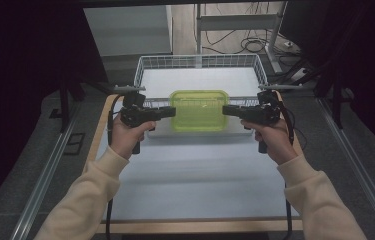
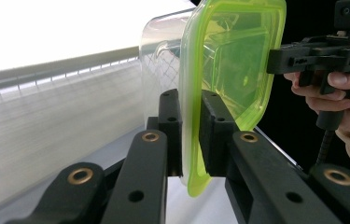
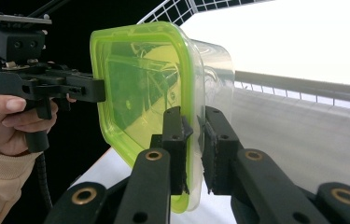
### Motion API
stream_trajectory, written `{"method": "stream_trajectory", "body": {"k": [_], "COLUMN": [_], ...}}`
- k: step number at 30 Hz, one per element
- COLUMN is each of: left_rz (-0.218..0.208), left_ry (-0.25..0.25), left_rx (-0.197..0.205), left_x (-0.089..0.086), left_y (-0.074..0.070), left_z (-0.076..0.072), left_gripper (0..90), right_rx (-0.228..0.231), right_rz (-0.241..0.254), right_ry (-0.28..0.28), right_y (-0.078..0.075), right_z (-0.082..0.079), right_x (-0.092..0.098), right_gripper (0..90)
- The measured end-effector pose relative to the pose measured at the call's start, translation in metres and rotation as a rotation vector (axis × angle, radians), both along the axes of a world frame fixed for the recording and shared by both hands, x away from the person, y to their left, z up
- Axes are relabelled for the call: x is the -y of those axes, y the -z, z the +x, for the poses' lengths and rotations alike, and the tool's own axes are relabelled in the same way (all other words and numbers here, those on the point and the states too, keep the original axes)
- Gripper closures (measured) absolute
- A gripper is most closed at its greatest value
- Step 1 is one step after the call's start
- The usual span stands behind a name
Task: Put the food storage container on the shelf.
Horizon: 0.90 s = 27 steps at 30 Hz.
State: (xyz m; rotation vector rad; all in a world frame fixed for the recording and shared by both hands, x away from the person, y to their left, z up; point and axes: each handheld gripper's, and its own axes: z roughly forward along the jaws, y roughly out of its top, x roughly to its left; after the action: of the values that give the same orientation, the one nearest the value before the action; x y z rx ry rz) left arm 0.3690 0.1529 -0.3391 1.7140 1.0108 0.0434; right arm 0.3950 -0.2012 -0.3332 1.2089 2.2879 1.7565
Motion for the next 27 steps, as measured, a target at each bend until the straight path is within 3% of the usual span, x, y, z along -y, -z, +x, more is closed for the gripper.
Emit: {"method": "stream_trajectory", "body": {"k": [16,27], "left_rz": [0.019,0.002], "left_ry": [-0.009,-0.017], "left_rx": [0.012,-0.006], "left_x": [0.0,-0.001], "left_y": [-0.023,-0.028], "left_z": [0.02,0.043], "left_gripper": [80.5,80.6], "right_rx": [-0.006,-0.02], "right_rz": [0.015,0.015], "right_ry": [0.01,0.025], "right_y": [-0.017,-0.027], "right_z": [0.021,0.043], "right_x": [-0.001,-0.003], "right_gripper": [80.8,80.6]}}
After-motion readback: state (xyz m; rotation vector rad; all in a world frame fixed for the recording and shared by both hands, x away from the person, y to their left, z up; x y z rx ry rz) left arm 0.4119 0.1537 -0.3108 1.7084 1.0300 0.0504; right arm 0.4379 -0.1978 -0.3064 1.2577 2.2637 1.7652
